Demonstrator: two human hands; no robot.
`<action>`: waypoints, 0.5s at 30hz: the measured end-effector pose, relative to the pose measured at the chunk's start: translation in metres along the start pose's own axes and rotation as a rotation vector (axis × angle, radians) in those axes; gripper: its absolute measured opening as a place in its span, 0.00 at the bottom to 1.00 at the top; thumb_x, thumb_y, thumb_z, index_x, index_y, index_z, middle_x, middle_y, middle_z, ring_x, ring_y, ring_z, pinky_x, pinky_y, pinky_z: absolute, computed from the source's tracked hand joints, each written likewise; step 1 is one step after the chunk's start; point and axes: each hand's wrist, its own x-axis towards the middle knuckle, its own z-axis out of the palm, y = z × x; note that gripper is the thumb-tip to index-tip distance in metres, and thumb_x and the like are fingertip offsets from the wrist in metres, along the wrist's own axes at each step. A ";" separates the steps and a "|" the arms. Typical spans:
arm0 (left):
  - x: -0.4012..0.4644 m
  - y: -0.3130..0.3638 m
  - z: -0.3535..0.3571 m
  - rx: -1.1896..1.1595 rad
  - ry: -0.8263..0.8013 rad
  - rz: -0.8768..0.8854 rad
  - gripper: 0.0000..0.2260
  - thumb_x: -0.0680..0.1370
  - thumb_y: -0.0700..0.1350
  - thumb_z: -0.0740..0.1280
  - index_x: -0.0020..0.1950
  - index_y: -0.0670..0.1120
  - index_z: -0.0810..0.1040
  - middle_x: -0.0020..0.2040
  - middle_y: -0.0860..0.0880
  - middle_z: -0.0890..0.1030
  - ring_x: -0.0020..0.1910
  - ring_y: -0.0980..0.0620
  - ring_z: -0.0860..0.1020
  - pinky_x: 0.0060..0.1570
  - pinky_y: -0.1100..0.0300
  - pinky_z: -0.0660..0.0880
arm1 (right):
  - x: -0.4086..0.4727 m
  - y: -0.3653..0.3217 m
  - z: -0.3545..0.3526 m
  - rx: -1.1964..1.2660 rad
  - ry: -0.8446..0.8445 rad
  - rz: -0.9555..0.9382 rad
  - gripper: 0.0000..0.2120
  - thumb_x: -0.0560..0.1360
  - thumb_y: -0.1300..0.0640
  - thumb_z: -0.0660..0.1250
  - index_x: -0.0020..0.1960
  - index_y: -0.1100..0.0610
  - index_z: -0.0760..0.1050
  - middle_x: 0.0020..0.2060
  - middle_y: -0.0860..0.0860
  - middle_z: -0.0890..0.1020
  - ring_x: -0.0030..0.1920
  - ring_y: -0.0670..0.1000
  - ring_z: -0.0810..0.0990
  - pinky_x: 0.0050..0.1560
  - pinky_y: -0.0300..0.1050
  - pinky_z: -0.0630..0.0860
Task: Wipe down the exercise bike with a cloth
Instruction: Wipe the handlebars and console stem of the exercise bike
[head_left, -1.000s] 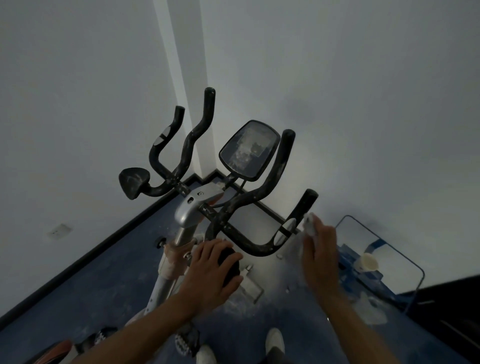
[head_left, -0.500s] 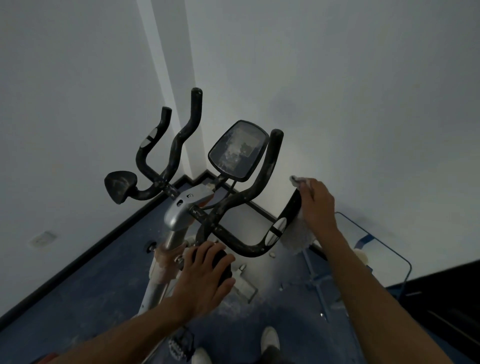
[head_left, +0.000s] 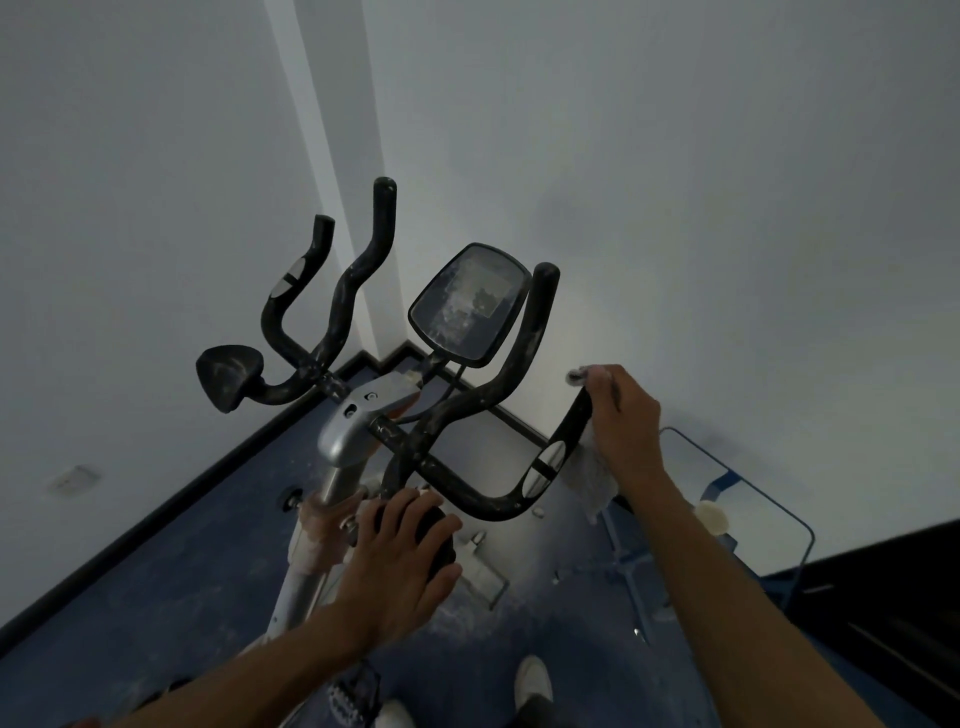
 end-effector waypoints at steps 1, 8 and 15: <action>0.000 0.000 0.000 -0.001 0.002 -0.001 0.20 0.80 0.62 0.54 0.65 0.55 0.75 0.68 0.48 0.72 0.69 0.42 0.68 0.65 0.41 0.63 | -0.005 0.001 0.000 0.016 0.014 0.012 0.11 0.85 0.54 0.59 0.55 0.50 0.81 0.47 0.45 0.84 0.45 0.40 0.81 0.47 0.33 0.74; 0.001 0.000 0.002 0.006 -0.007 -0.005 0.21 0.80 0.62 0.53 0.64 0.55 0.75 0.67 0.47 0.72 0.70 0.42 0.68 0.66 0.42 0.62 | -0.006 0.012 -0.006 -0.061 0.054 -0.019 0.11 0.85 0.56 0.60 0.61 0.56 0.79 0.49 0.47 0.83 0.45 0.33 0.80 0.47 0.27 0.73; 0.002 0.001 0.001 -0.006 0.018 0.001 0.20 0.80 0.62 0.54 0.64 0.54 0.76 0.66 0.47 0.73 0.69 0.41 0.69 0.65 0.41 0.63 | -0.026 0.018 -0.005 -0.156 0.089 -0.149 0.11 0.84 0.60 0.62 0.63 0.60 0.77 0.48 0.48 0.82 0.46 0.30 0.80 0.50 0.24 0.73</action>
